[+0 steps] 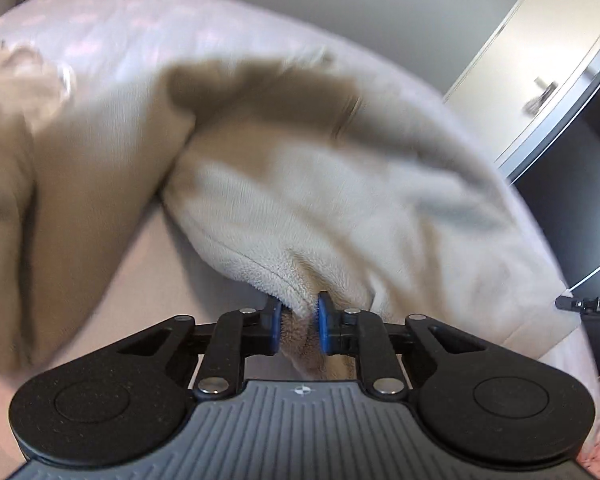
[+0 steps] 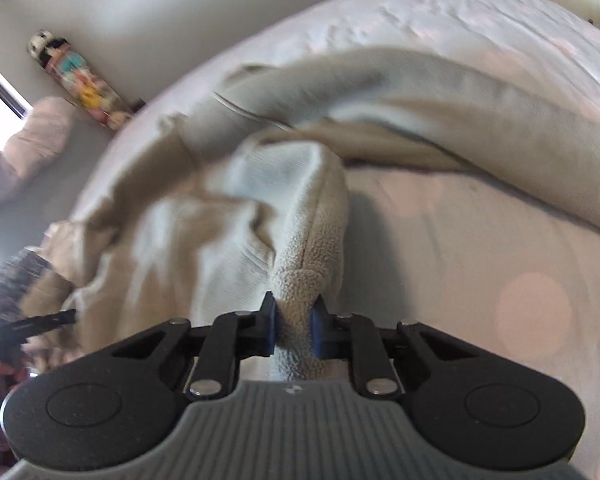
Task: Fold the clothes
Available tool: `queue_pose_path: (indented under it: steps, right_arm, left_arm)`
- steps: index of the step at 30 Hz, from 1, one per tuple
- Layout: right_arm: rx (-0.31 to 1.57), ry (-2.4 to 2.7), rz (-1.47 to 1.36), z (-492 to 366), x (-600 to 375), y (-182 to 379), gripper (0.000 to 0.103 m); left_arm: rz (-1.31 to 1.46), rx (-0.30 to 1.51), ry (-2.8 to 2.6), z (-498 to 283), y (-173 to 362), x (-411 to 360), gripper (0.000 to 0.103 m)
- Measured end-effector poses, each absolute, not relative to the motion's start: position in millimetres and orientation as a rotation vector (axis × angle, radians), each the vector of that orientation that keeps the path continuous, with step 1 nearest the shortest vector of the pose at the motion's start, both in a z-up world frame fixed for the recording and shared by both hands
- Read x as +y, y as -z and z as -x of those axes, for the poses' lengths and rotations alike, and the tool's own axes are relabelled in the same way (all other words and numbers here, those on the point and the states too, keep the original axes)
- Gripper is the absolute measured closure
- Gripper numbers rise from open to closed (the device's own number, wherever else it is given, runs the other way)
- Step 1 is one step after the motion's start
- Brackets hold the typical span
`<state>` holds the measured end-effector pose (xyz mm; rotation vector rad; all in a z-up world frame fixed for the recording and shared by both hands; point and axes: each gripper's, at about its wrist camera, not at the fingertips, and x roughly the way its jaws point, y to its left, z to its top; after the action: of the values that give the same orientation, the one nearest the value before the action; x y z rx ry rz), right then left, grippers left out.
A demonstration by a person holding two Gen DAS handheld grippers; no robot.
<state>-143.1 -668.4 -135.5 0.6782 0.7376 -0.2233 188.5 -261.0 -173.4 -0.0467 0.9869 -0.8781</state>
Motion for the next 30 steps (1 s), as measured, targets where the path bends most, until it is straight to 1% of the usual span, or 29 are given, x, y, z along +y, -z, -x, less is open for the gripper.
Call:
queue_pose_path:
  steps: [4,7,9,11,13,18,20,23,25,27,29,30]
  right_arm:
    - [0.663,0.152,-0.666,140,-638,78,0.086]
    - [0.644,0.125,-0.650,140,-620,51,0.086]
    - [0.672,0.158,-0.633,144,-618,50,0.086]
    - [0.706,0.195,-0.655,149,-620,56,0.086]
    - [0.743,0.229,-0.698,156,-624,74,0.086]
    - [0.850,0.309,-0.709,162,-626,119,0.086]
    - [0.887,0.331,-0.698,163,-625,134,0.085]
    - [0.910,0.351,-0.669,163,-623,142,0.083]
    - [0.888,0.355,-0.651,159,-619,140,0.075]
    - [0.852,0.354,-0.633,152,-613,135,0.074]
    - [0.817,0.354,-0.615,146,-607,131,0.070]
    - [0.799,0.354,-0.606,142,-603,128,0.068]
  left_arm:
    - [0.022,0.912,0.877,-193,123,-250,0.092]
    - [0.021,0.896,0.873,-199,92,-234,0.093]
    - [0.006,0.898,0.866,-200,78,-224,0.093]
    - [-0.031,0.941,0.852,-199,82,-216,0.093]
    - [-0.051,0.999,0.844,-199,97,-215,0.093]
    - [-0.119,1.119,0.795,-190,157,-214,0.092]
    - [-0.109,1.144,0.779,-187,169,-207,0.091]
    - [-0.078,1.158,0.772,-185,172,-196,0.087]
    - [-0.085,1.138,0.765,-185,163,-188,0.078]
    - [-0.103,1.108,0.742,-186,152,-178,0.073]
    - [-0.104,1.073,0.709,-190,142,-168,0.067]
    - [-0.105,1.055,0.691,-192,137,-163,0.060]
